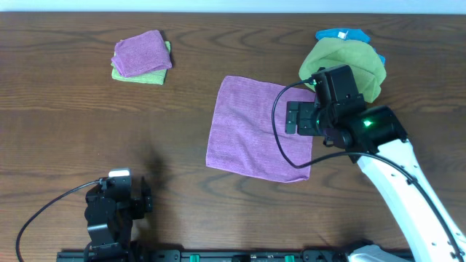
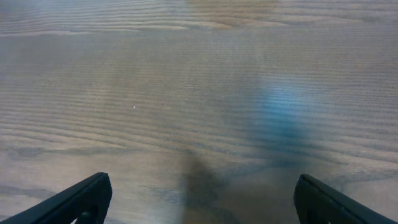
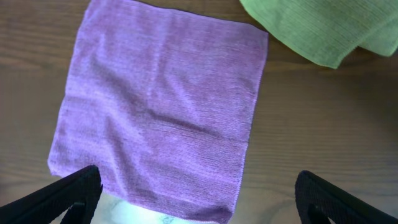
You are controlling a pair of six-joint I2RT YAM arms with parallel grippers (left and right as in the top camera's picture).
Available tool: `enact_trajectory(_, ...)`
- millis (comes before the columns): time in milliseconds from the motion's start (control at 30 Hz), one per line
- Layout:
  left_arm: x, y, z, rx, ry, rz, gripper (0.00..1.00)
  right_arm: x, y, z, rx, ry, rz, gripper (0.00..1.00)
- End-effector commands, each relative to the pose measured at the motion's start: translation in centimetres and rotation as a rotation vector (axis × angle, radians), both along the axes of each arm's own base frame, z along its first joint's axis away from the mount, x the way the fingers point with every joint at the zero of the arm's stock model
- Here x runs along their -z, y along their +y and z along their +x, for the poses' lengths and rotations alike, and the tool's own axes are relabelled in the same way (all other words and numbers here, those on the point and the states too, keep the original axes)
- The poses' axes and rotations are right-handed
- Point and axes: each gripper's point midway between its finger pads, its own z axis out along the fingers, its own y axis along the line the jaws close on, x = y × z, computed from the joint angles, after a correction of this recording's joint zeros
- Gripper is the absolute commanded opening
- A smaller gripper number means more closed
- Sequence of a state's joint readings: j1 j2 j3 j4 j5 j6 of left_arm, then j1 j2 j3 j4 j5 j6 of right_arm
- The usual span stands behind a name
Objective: Fold the cloth
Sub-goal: 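Release the corner and raise the right gripper over the cloth, then move both grippers toward the near edge of the purple cloth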
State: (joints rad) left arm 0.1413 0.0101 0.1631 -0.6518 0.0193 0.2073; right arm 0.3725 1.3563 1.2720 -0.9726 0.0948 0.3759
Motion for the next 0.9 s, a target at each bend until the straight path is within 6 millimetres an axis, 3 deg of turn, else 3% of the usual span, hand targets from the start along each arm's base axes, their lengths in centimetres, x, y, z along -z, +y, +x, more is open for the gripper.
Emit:
enact_trajectory(0,0.3,0.1,-0.1,-0.002,0.006,0.006,0.95,-1.6,0.8,-0.4,-0.056,-0.04,0.006,0.99)
enact_trajectory(133,-0.1,-0.1,0.2,0.008,-0.012,0.001,0.95,-1.9,0.8,-0.4,-0.075,-0.05,-0.001,0.99)
enact_trajectory(233,-0.4,-2.0,0.5,0.072,-0.036,-0.107,0.95,-2.0,0.8,-0.5,-0.088,-0.057,-0.008,0.99)
enact_trajectory(500,-1.8,-7.8,0.3,0.091,-0.035,-0.709,0.95,-2.3,1.3,-0.3,-0.099,-0.066,0.017,0.98)
enact_trajectory(600,-2.8,-8.6,0.5,0.059,-0.039,-0.869,0.95,-2.3,1.4,-0.3,-0.102,-0.068,0.021,0.87)
enact_trajectory(667,-3.1,-9.8,0.1,0.076,-0.007,-0.971,0.95,-2.3,1.4,-0.3,-0.101,-0.069,0.022,0.89)
enact_trajectory(767,-3.2,-9.9,0.1,0.052,0.005,-1.023,0.95,-2.2,1.4,-0.5,-0.101,-0.058,0.024,0.99)
enact_trajectory(867,-3.2,-9.9,0.1,0.049,0.004,-1.023,0.95,-2.0,1.8,-0.9,-0.119,-0.038,0.047,0.99)
